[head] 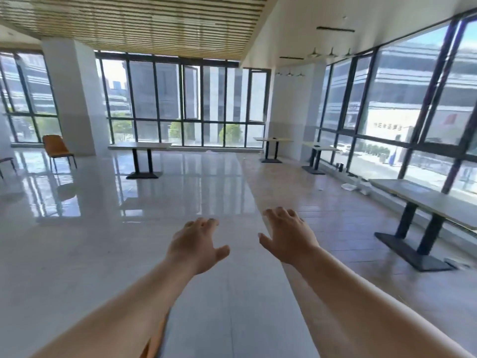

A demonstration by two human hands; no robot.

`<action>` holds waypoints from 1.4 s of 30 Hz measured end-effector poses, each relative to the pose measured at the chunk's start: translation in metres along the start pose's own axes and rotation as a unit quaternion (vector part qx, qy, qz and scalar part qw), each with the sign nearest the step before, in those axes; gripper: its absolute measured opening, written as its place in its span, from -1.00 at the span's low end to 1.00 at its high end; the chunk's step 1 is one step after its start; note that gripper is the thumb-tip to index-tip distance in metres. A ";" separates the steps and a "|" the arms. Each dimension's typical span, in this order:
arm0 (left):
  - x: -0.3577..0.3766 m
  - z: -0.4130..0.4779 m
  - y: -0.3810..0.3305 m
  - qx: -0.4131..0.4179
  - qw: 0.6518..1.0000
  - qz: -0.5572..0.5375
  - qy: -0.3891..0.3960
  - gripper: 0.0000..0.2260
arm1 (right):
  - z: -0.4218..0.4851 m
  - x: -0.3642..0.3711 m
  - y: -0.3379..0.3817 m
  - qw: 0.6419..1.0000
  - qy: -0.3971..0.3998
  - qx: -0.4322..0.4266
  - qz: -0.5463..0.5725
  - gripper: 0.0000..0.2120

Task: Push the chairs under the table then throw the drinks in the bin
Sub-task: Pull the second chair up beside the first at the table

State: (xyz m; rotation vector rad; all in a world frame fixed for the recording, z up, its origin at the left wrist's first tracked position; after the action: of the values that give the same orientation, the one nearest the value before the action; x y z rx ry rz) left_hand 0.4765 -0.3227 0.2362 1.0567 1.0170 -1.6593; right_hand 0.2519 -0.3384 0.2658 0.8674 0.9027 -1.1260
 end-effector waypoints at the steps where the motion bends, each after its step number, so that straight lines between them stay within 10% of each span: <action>1: 0.008 0.019 -0.028 0.019 1.000 -0.002 0.003 -0.29 | 0.003 -0.007 -0.034 1.000 0.001 0.023 -0.003 -0.43; 19: 0.157 0.311 -0.217 0.188 0.980 -0.060 0.030 -0.33 | 0.117 0.033 -0.325 0.980 -0.005 0.185 -0.076 -0.39; 42: 0.198 0.625 0.083 -0.052 0.998 0.019 0.000 -0.28 | 0.588 0.249 -0.247 0.998 0.048 -0.031 0.019 -0.41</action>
State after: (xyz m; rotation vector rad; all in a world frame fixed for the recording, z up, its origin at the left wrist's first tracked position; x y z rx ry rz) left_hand 0.3811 -0.9768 0.2229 1.0025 1.0656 -1.5591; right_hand 0.1455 -1.0139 0.2361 0.8905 0.9914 -1.0264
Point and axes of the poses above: each hand's wrist, its own z-axis towards the middle knuckle, its own x-axis out of the palm, y = z × x, the point moved 6 cm from there along z, towards the middle knuckle, and after that the axes turned 8 degrees about x, right-handed, at the moved point
